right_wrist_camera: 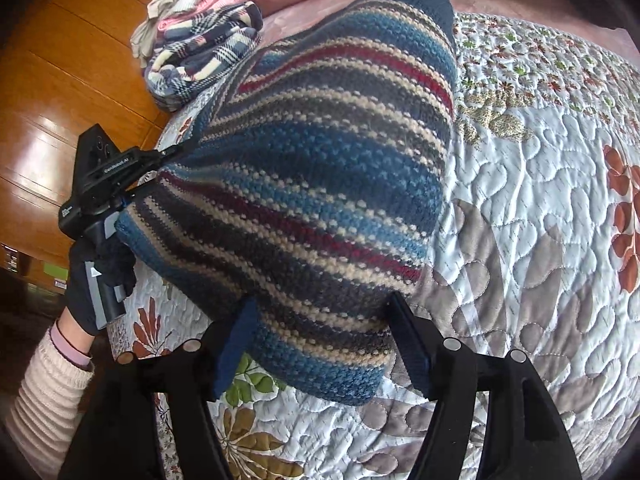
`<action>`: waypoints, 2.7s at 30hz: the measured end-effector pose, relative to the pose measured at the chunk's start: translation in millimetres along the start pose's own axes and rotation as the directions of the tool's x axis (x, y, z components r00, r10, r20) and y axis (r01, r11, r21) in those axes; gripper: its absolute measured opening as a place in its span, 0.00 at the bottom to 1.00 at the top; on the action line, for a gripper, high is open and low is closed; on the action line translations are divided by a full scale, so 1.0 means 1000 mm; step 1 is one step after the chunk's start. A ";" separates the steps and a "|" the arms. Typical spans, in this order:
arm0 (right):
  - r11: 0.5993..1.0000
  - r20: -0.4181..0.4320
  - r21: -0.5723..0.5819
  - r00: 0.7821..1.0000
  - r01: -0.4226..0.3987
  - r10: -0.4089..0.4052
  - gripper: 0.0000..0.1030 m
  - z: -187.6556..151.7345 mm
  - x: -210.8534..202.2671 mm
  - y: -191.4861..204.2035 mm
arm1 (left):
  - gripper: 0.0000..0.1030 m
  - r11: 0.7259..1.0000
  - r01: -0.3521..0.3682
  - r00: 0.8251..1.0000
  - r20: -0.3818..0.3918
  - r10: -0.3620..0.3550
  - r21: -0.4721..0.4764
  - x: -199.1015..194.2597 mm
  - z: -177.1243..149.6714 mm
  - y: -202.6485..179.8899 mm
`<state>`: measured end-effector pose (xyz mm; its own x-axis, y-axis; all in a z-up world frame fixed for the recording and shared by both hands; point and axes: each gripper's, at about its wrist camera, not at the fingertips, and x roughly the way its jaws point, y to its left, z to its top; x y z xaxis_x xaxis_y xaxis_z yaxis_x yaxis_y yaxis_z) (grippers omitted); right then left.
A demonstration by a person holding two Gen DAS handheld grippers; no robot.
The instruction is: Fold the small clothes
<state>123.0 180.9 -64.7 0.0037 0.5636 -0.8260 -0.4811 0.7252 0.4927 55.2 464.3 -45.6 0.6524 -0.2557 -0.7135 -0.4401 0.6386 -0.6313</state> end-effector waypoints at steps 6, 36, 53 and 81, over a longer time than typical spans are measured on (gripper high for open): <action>0.999 0.023 0.012 0.999 -0.032 0.032 0.67 -0.004 -0.013 -0.005 | 0.24 0.997 -0.030 0.999 0.039 0.028 0.070 -0.052 -0.019 -0.012; 0.997 -0.013 0.057 0.999 -0.043 0.043 0.62 -0.024 -0.012 -0.017 | 0.10 0.983 -0.131 0.989 -0.046 0.138 0.130 -0.056 -0.083 -0.005; 0.997 -0.017 0.082 1.000 -0.005 0.007 0.46 -0.039 0.005 -0.020 | 0.14 0.947 -0.239 0.966 -0.046 0.254 0.216 -0.031 -0.089 -0.007; 0.977 0.084 0.142 0.986 -0.157 0.146 0.74 0.043 -0.018 -0.044 | 0.76 0.986 -0.049 0.971 -0.225 0.085 0.159 0.039 0.028 -0.008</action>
<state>181.8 155.5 -59.6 0.0066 0.6946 -0.7194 -0.3463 0.6765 0.6499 101.9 469.4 -60.1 0.4569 -0.3576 -0.8145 -0.3676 0.7579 -0.5389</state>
